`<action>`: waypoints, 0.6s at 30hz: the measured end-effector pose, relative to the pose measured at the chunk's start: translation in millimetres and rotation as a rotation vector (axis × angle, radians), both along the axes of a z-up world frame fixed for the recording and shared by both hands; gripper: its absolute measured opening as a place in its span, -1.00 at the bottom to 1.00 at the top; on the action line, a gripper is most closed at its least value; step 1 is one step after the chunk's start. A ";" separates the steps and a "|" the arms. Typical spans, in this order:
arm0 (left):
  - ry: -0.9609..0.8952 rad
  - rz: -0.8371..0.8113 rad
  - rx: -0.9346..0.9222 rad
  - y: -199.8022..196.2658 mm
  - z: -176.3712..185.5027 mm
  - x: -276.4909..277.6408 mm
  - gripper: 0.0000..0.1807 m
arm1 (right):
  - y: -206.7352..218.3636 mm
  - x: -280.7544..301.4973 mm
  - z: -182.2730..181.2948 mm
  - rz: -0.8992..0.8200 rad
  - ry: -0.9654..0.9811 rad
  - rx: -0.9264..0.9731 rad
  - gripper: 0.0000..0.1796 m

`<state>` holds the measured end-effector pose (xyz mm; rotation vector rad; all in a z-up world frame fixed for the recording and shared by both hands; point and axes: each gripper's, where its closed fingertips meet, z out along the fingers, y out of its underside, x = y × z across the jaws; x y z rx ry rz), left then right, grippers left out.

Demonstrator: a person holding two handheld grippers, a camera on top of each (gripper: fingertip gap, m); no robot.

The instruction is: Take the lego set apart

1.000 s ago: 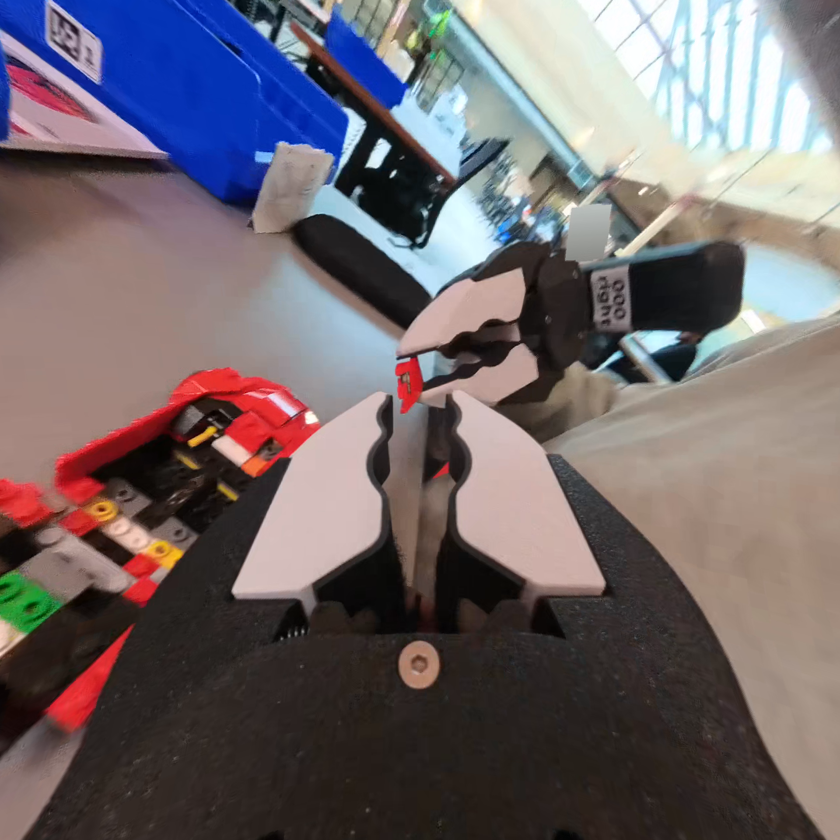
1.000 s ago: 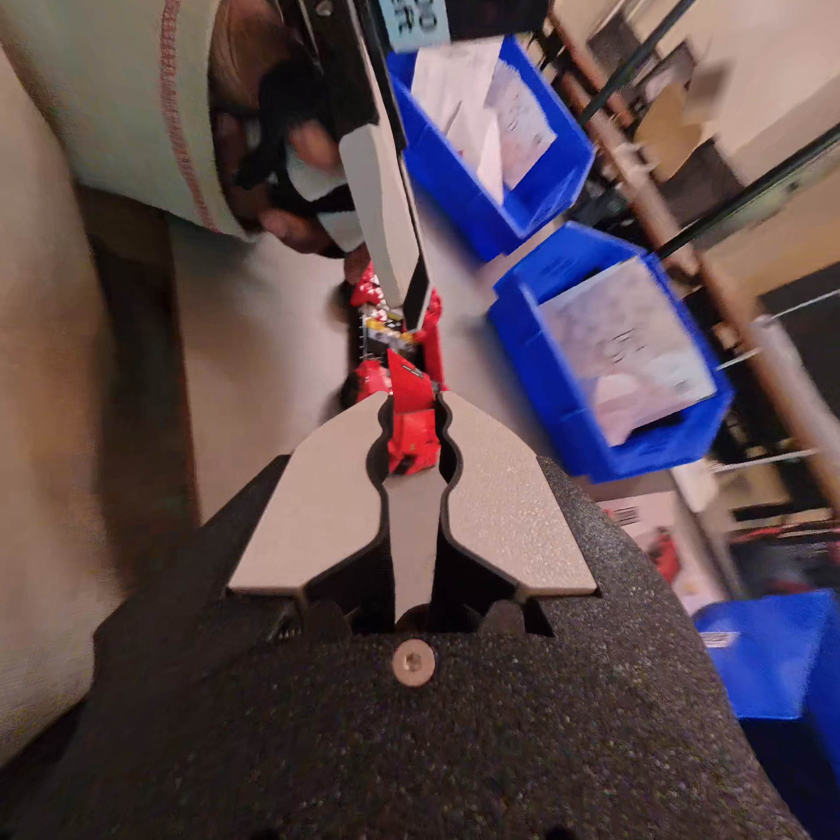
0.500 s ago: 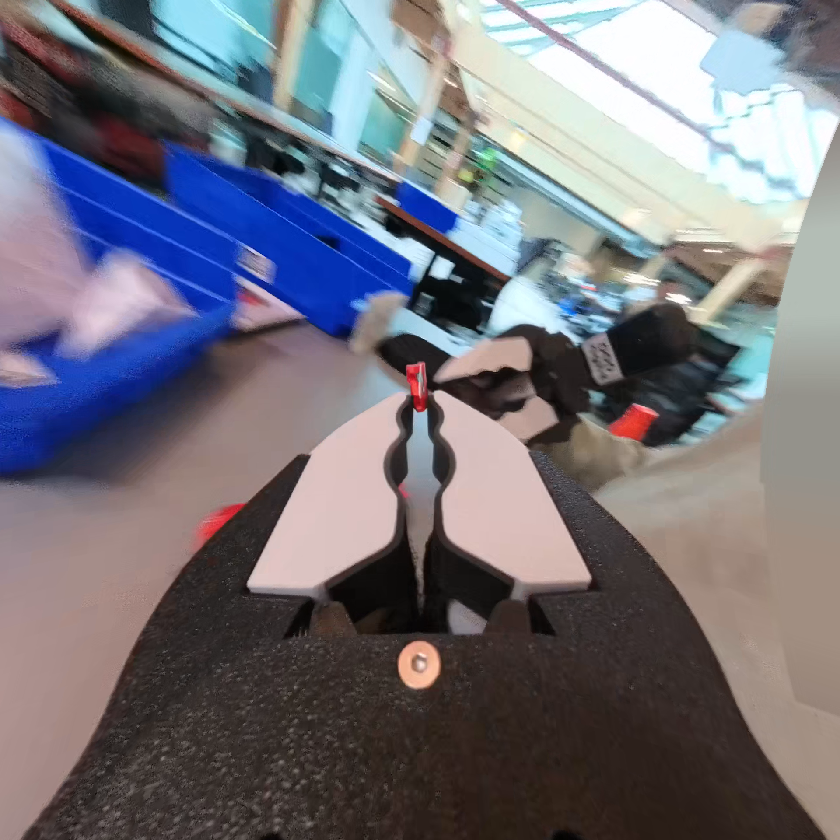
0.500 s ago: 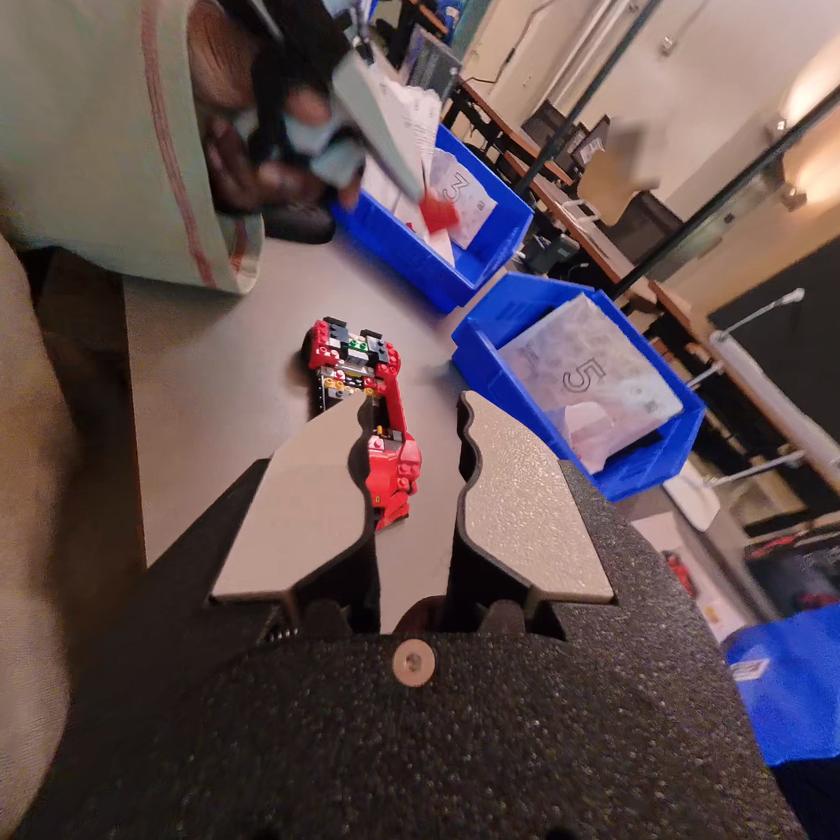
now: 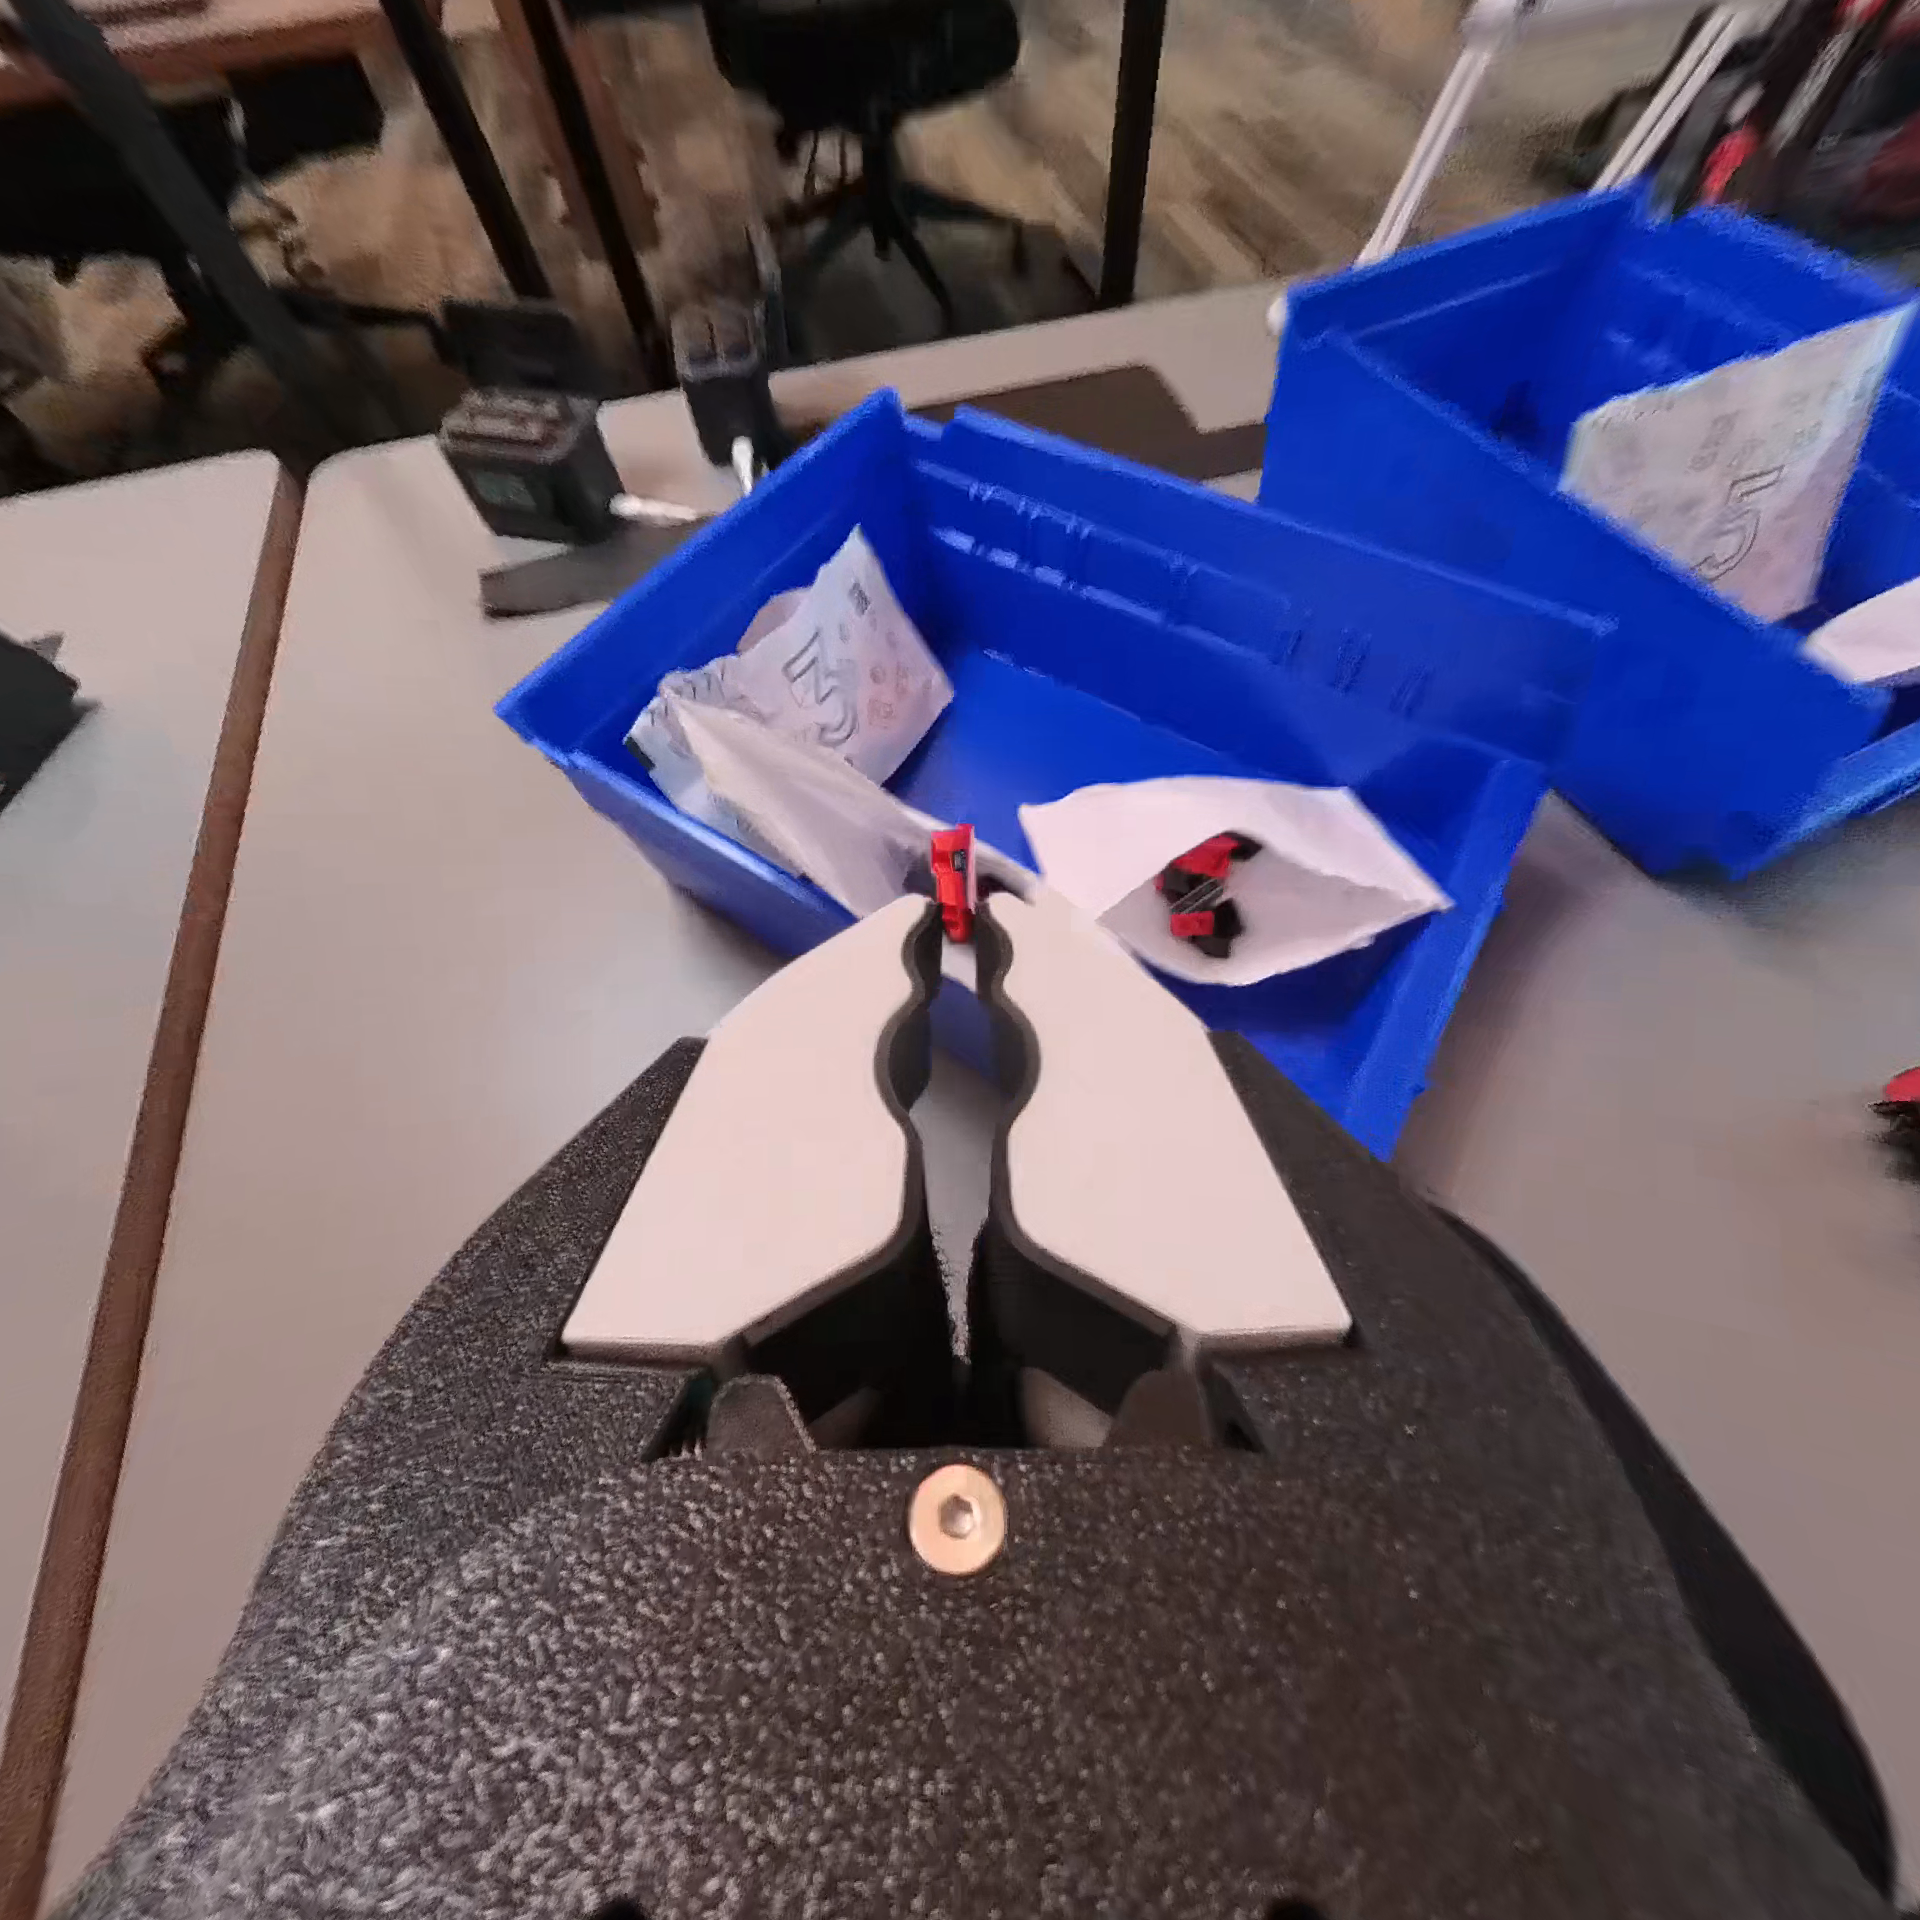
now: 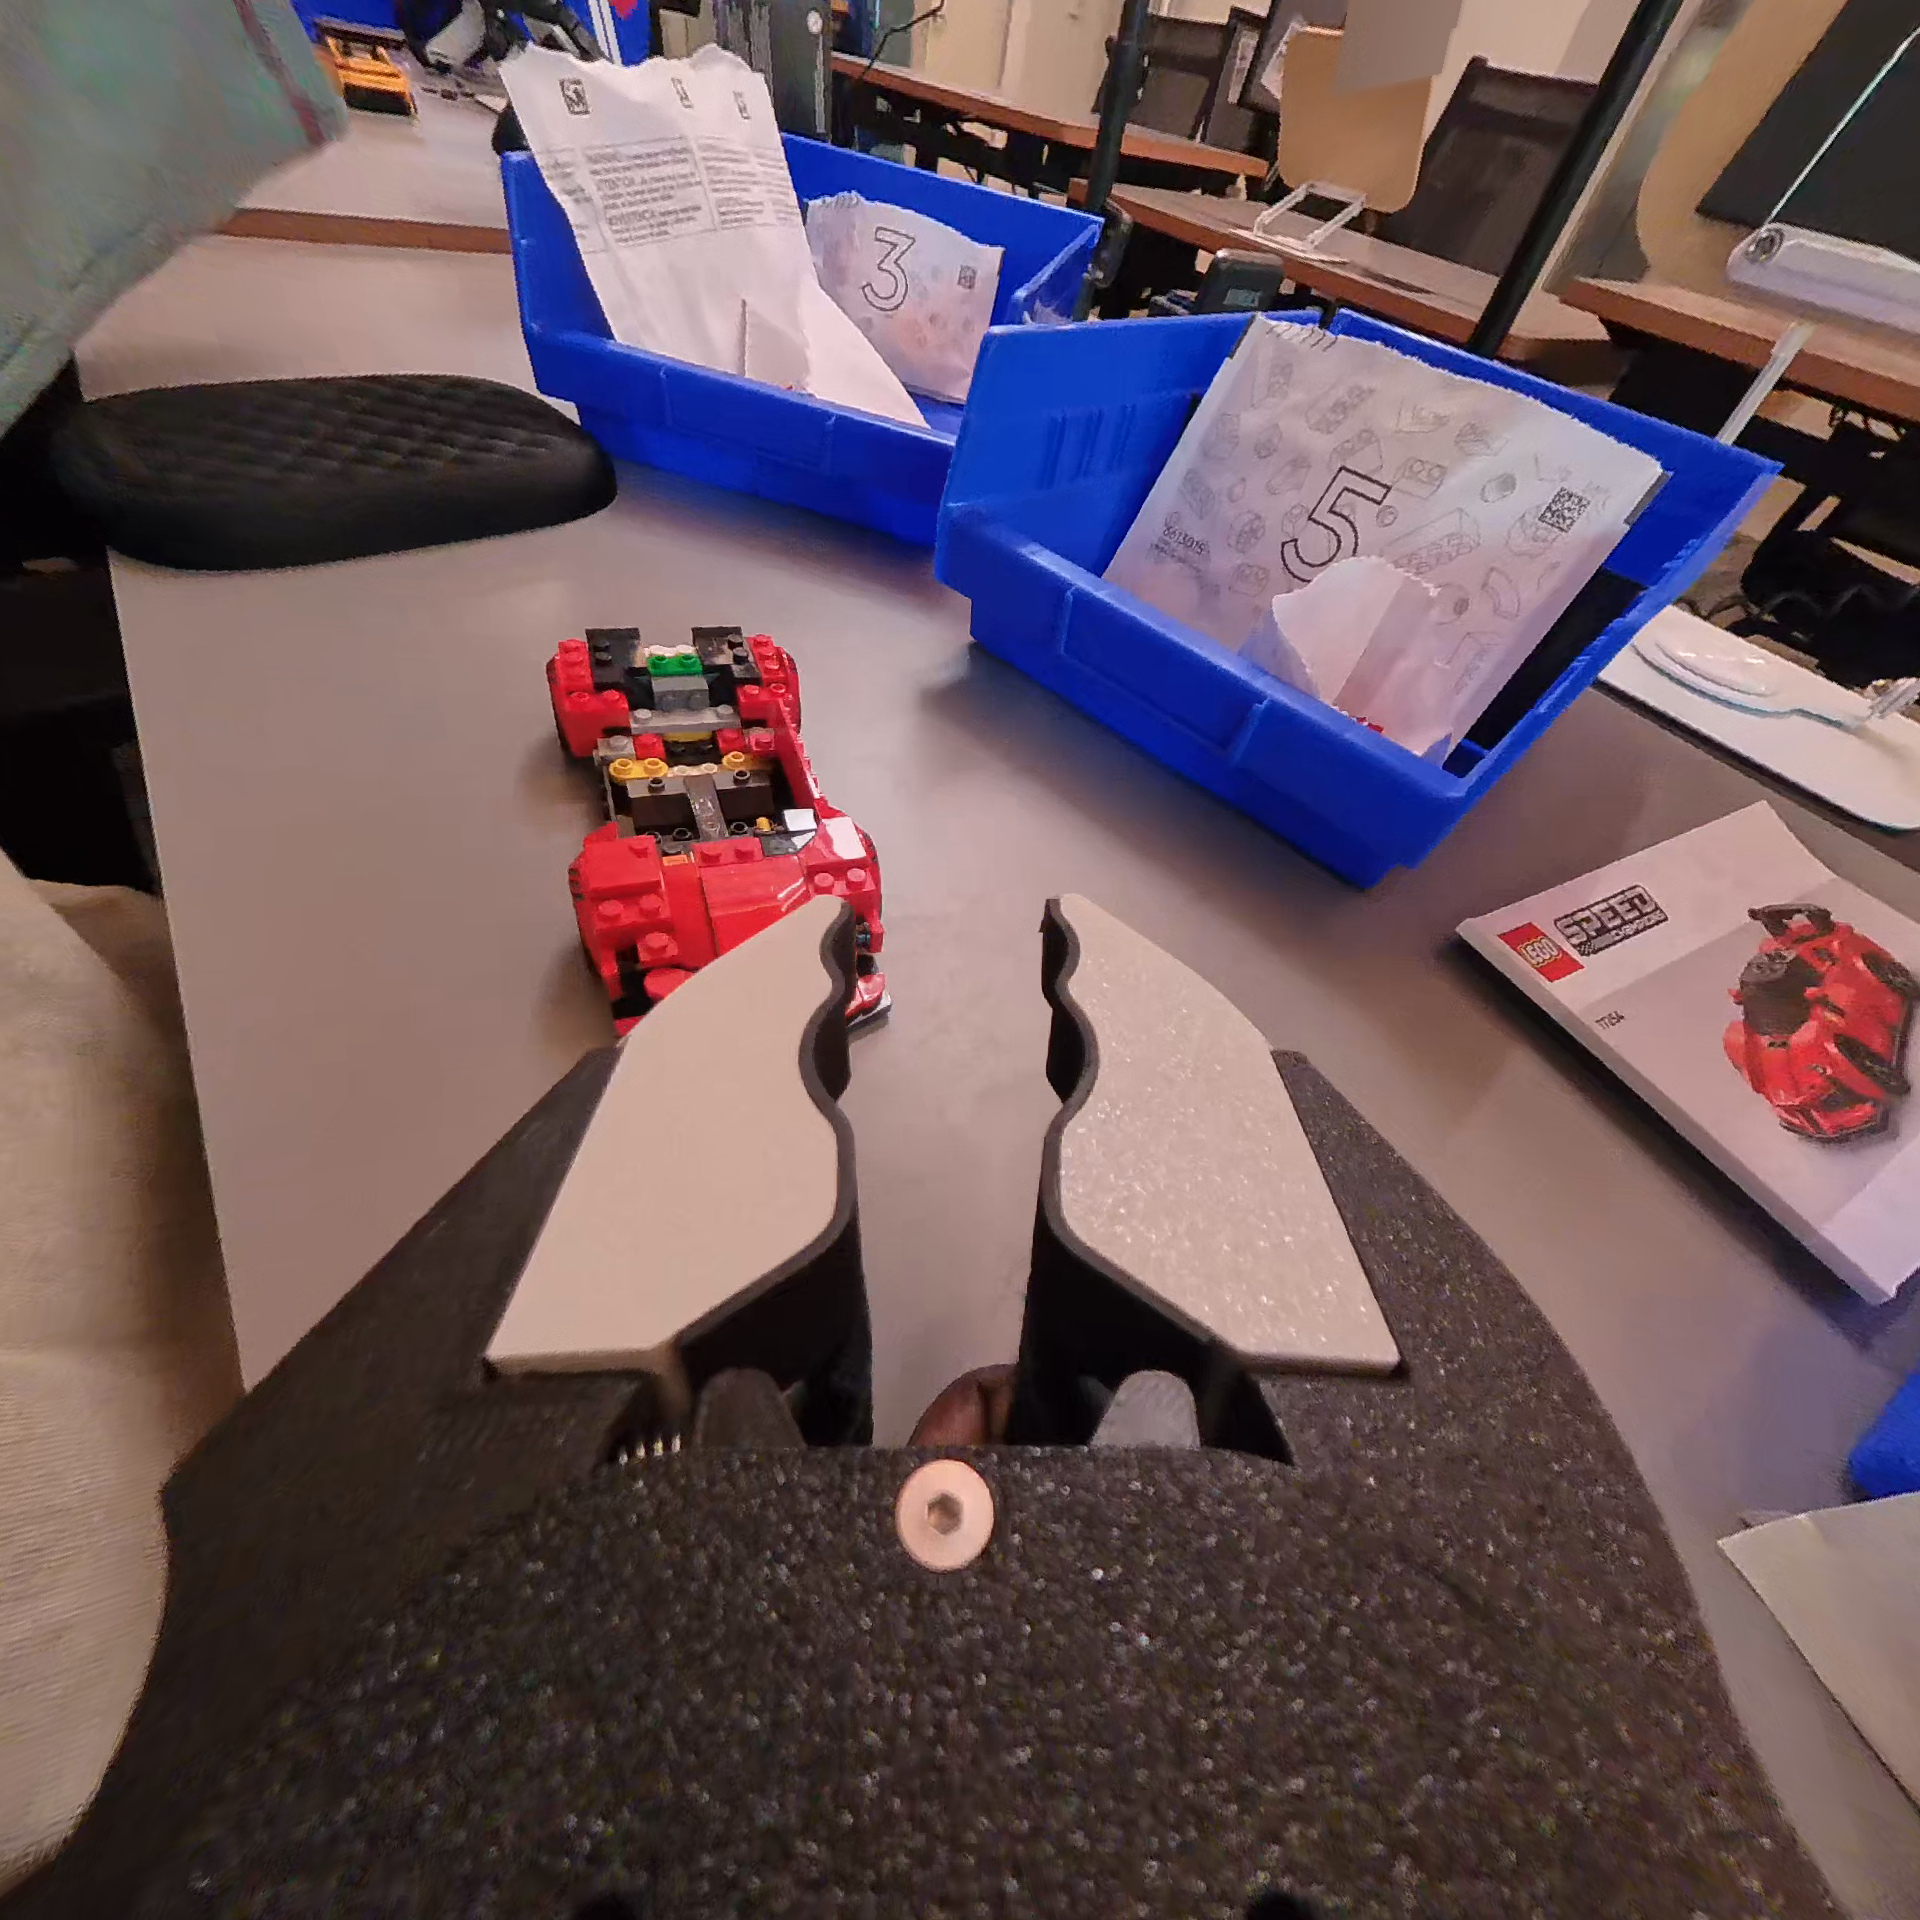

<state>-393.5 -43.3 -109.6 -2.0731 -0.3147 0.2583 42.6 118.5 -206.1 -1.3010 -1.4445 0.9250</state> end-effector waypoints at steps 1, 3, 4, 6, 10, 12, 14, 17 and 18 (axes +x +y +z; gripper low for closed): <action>0.006 0.016 -0.040 1.7 -7.4 -7.9 -0.94 | 0.7 0.6 -0.9 -0.004 -0.006 0.005 -0.62; -0.014 0.018 -0.074 7.2 -18.0 -16.2 -0.93 | 1.4 1.3 -2.8 -0.006 -0.020 0.012 -0.62; -0.030 0.013 -0.072 10.2 -20.4 -17.6 -0.92 | 1.4 1.5 -3.1 -0.005 -0.022 0.012 -0.62; -0.037 0.017 -0.071 11.7 -21.9 -19.6 -0.91 | 2.1 1.7 -3.1 -0.007 -0.022 0.006 -0.62; -0.041 0.025 -0.077 10.0 -22.4 -20.7 -0.89 | 3.2 1.7 -3.3 -0.009 -0.023 -0.008 -0.62; -0.038 0.023 -0.079 10.2 -21.9 -19.6 -0.89 | 3.3 1.7 -3.1 -0.010 -0.021 -0.008 -0.62; -0.017 0.026 -0.076 10.1 -18.9 -17.8 -0.87 | 3.3 1.6 -3.2 -0.009 -0.023 -0.009 -0.62; 0.003 0.013 -0.016 12.1 -3.1 0.5 -0.82 | 2.7 1.4 -3.8 0.001 -0.026 -0.022 -0.61; -0.016 -0.040 0.021 15.8 4.8 21.7 -0.82 | 1.7 1.3 -4.4 0.010 -0.031 -0.030 -0.61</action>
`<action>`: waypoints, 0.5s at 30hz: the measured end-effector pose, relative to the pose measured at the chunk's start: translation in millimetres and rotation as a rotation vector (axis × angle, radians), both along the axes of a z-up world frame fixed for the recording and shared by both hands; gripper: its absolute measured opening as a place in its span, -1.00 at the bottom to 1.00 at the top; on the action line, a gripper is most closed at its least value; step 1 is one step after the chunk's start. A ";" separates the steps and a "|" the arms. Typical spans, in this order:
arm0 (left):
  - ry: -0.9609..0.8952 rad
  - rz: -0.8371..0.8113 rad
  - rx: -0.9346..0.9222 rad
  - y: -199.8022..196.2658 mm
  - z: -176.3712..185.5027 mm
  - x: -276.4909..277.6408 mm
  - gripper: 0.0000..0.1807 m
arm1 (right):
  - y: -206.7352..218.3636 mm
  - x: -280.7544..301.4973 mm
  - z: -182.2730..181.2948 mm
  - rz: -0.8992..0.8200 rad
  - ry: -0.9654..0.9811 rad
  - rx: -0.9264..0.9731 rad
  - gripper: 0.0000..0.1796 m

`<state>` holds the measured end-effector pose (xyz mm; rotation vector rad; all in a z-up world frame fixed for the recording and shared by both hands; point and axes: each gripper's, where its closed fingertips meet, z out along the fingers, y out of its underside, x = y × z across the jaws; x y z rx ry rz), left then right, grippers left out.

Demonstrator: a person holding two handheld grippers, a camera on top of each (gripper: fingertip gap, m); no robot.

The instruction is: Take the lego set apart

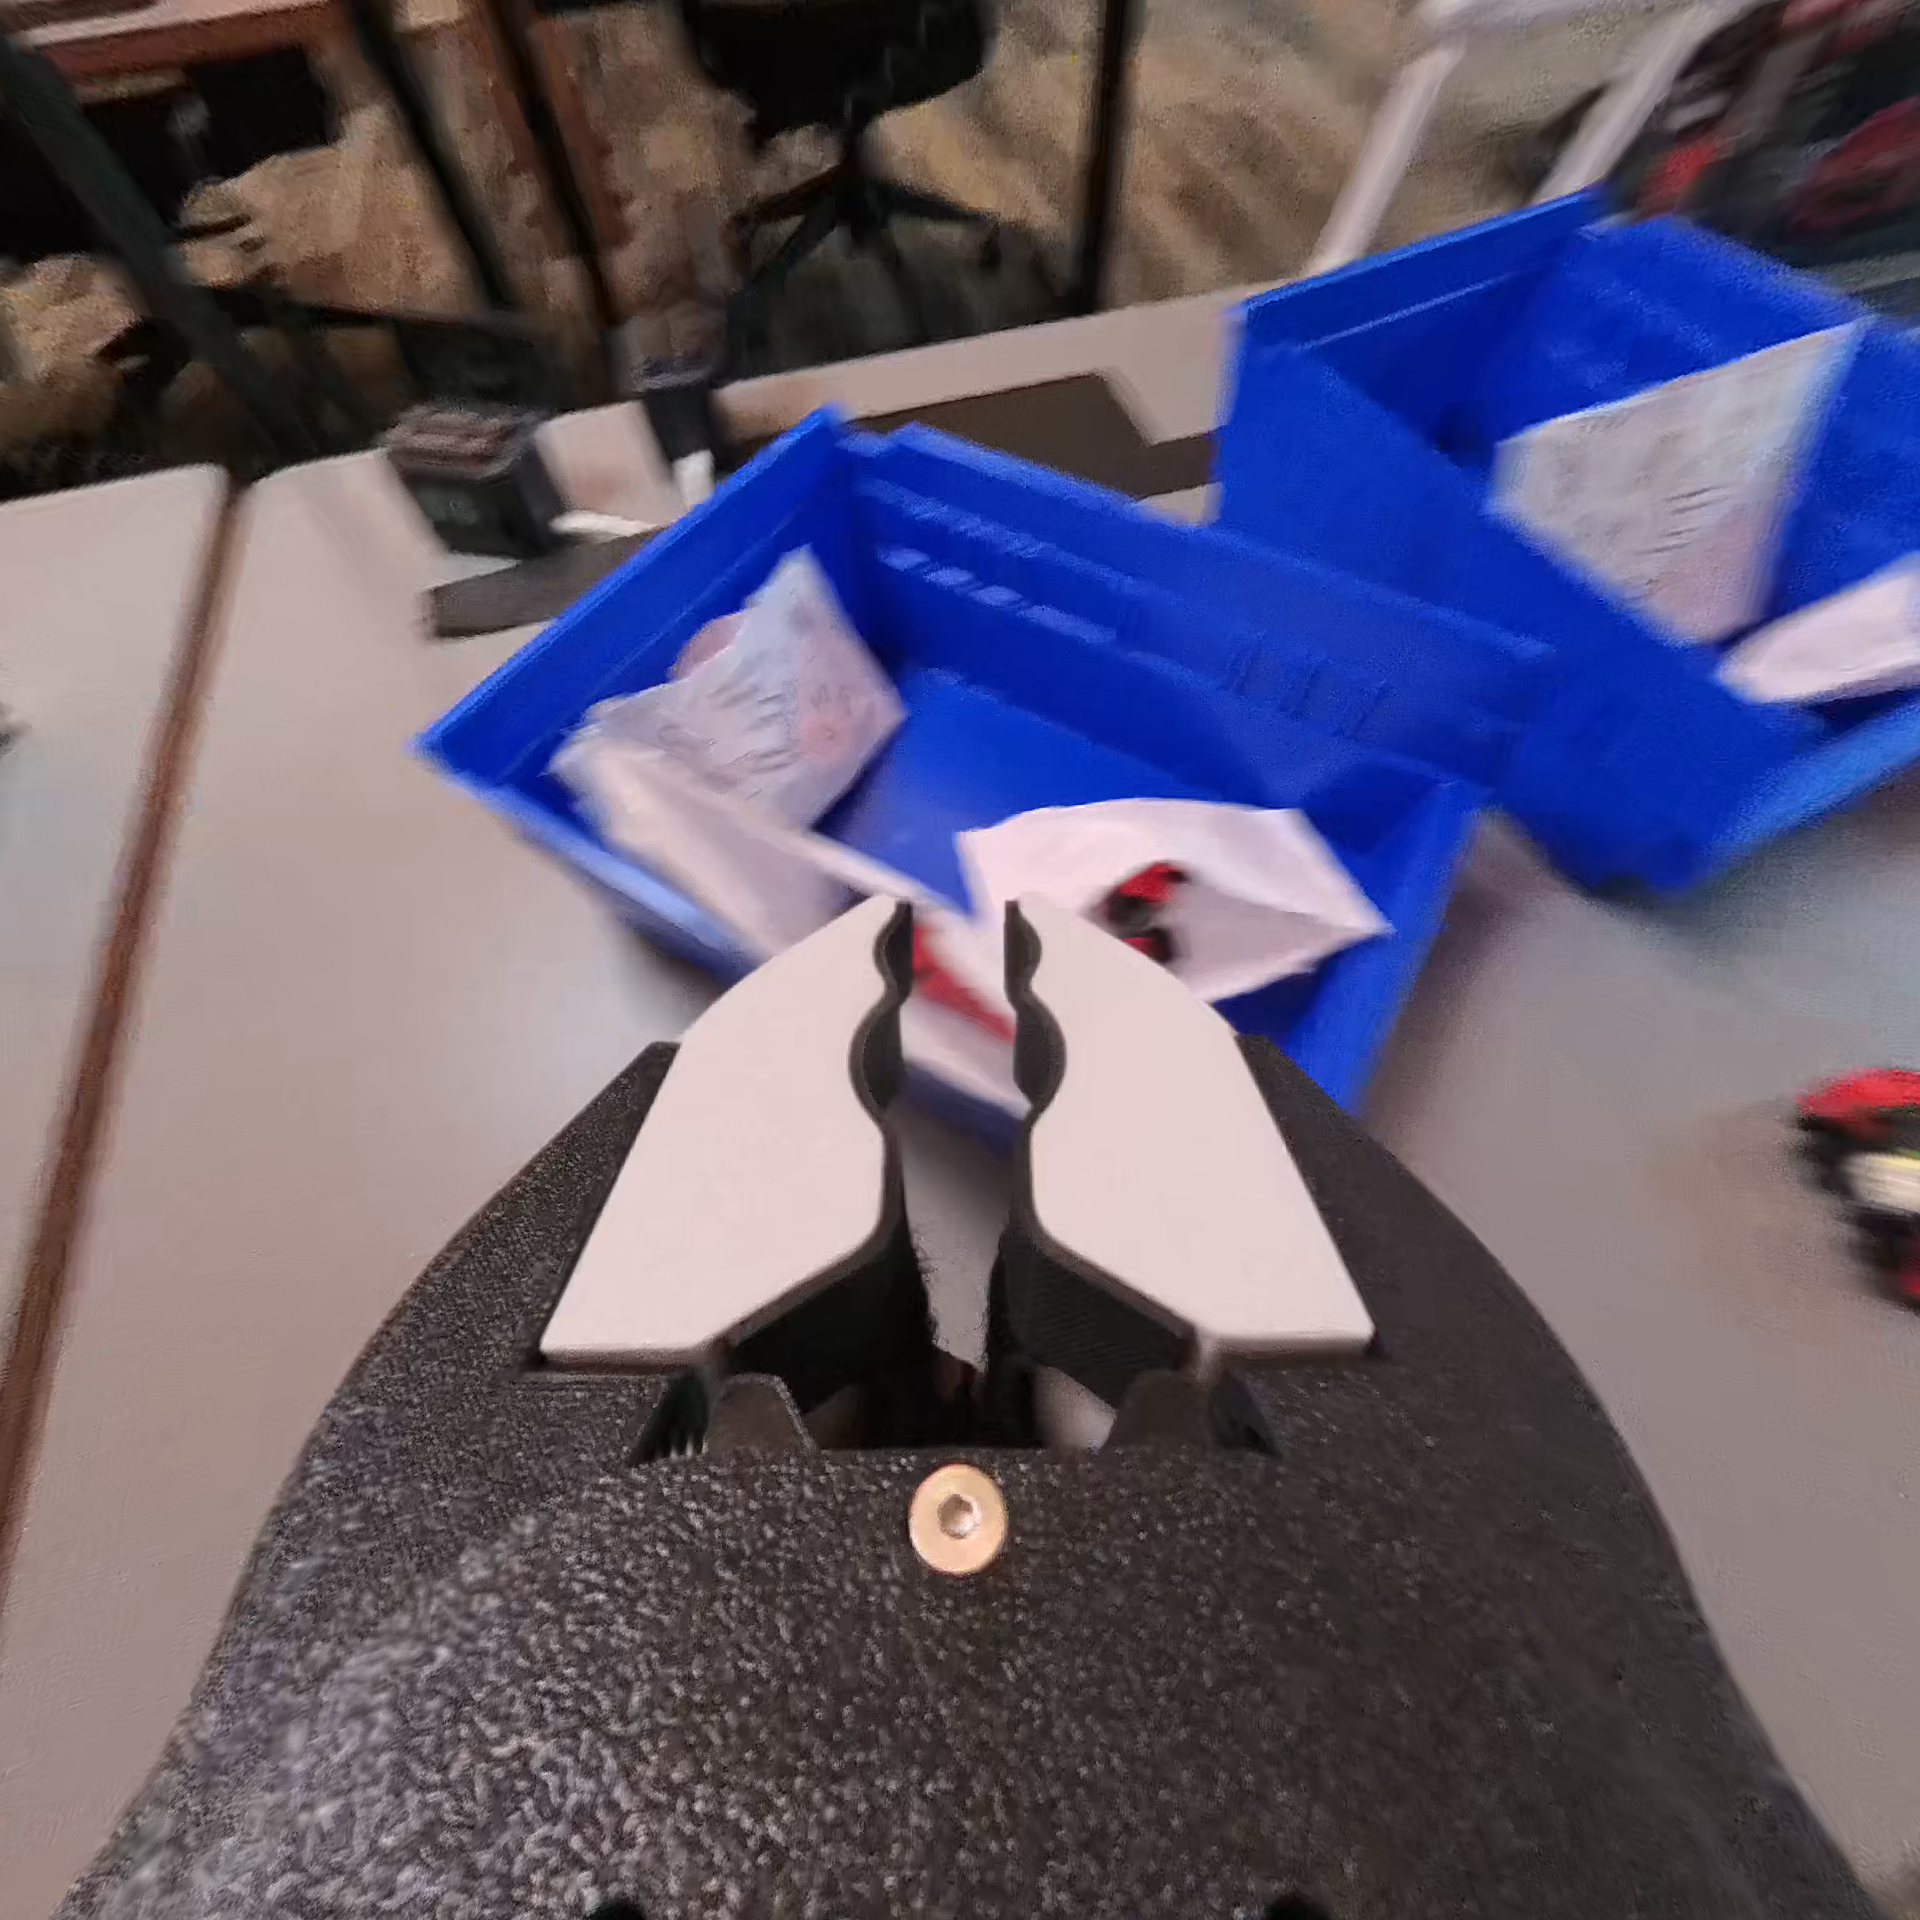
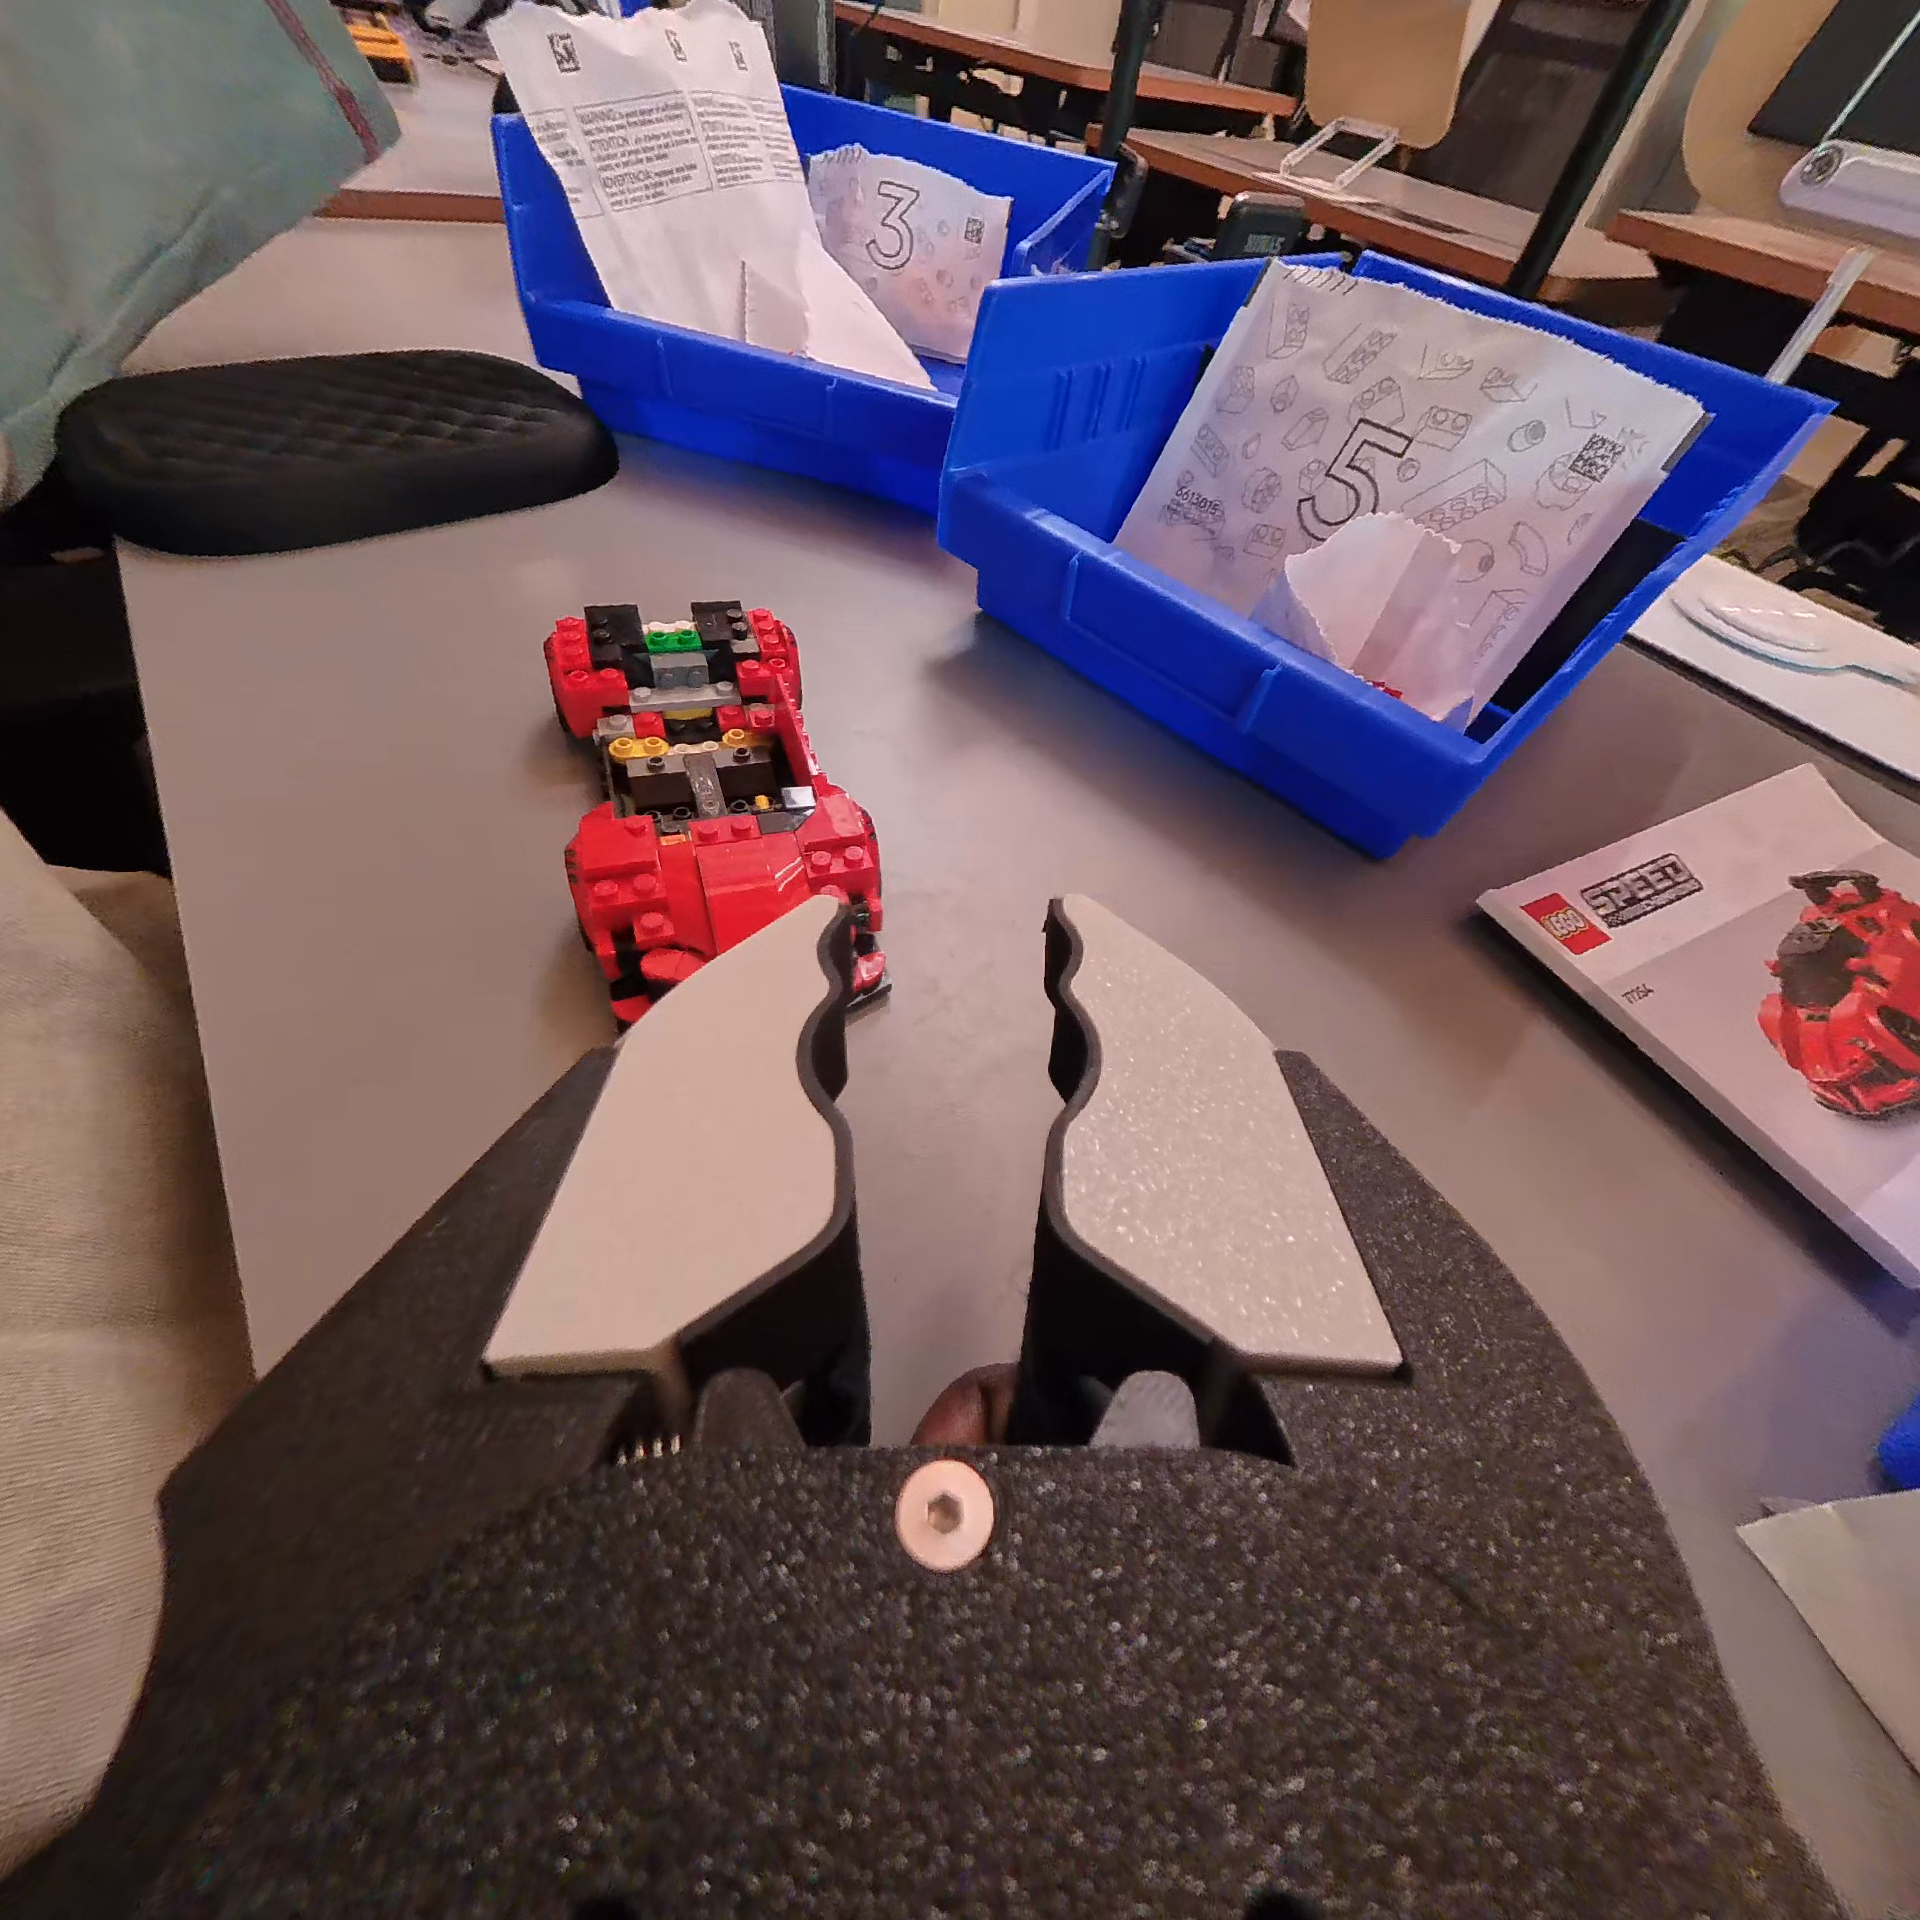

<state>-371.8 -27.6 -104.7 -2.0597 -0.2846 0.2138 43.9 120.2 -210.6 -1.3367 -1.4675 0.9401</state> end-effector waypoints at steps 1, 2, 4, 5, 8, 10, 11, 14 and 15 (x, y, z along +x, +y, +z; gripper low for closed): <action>-0.030 -0.098 0.043 6.5 8.0 32.6 -0.81 | -2.3 -0.2 -1.4 0.018 -0.009 -0.010 -0.60; -0.057 -0.235 0.078 13.4 13.8 74.4 -0.81 | -5.2 -0.5 -3.0 0.040 -0.021 -0.018 -0.59; -0.100 -0.528 0.051 19.7 5.3 166.0 -0.80 | -12.6 -0.7 -7.2 0.090 -0.052 -0.033 -0.56; -0.101 -0.636 0.005 20.5 -7.0 205.5 -0.74 | -16.2 -0.9 -9.9 0.114 -0.072 -0.042 -0.54; -0.042 -0.842 -0.096 29.0 -53.4 295.2 -0.64 | -28.4 -0.6 -15.7 0.182 -0.117 -0.058 -0.51; -0.018 -0.927 -0.142 38.1 -82.9 333.3 -0.62 | -36.2 -0.7 -16.9 0.216 -0.128 -0.062 -0.60; -0.009 -0.937 -0.148 45.7 -93.8 344.2 -0.63 | -39.8 -1.4 -16.1 0.229 -0.124 -0.070 -0.63; -0.052 -0.980 -0.157 63.1 -114.1 369.0 -0.69 | -42.9 -5.3 -13.2 0.233 -0.106 -0.096 -0.80; -0.067 -0.980 -0.170 67.3 -118.9 372.4 -0.73 | -43.4 -5.9 -14.5 0.237 -0.117 -0.105 -0.80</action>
